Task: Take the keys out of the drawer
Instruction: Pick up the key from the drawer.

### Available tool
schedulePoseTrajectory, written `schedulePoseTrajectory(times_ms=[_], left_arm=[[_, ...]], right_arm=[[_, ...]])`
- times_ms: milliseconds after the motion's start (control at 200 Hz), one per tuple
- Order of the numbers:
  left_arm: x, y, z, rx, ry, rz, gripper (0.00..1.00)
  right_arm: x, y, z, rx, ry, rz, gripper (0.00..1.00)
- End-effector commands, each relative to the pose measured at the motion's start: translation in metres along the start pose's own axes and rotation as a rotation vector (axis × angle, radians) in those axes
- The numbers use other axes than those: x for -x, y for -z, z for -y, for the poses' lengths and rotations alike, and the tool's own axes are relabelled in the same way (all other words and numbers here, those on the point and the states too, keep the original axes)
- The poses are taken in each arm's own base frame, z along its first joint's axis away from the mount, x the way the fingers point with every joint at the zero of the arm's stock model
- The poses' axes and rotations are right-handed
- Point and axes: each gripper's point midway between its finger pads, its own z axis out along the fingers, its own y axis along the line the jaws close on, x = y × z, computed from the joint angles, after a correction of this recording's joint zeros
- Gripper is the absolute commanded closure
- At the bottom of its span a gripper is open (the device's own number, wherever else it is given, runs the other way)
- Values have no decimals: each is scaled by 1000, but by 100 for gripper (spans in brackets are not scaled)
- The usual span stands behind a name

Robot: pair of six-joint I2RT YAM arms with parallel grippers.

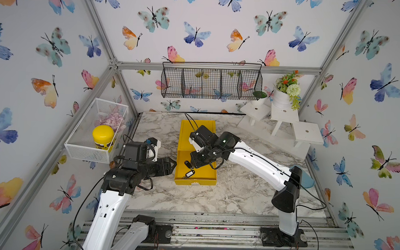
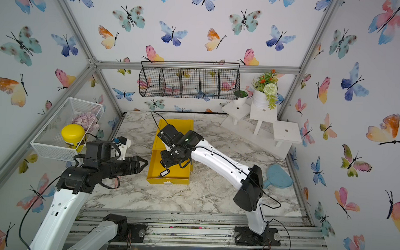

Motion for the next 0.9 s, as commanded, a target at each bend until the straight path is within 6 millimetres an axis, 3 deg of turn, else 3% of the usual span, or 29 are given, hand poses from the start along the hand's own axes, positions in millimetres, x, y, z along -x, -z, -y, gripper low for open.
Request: schedulePoseTrajectory(times_ms=[0,566,896], left_arm=[[-11,2,-3,5,36,-34,29],[-17,0,-11,37,27,-34,30],[-12,-2,-10,26,15,-5,30]], right_arm=[[11,0,-5,-8,4,43,62],[-8,-37,-1,-59,2,-34,62],[-9,-41,-1,-72,12,-50,64]])
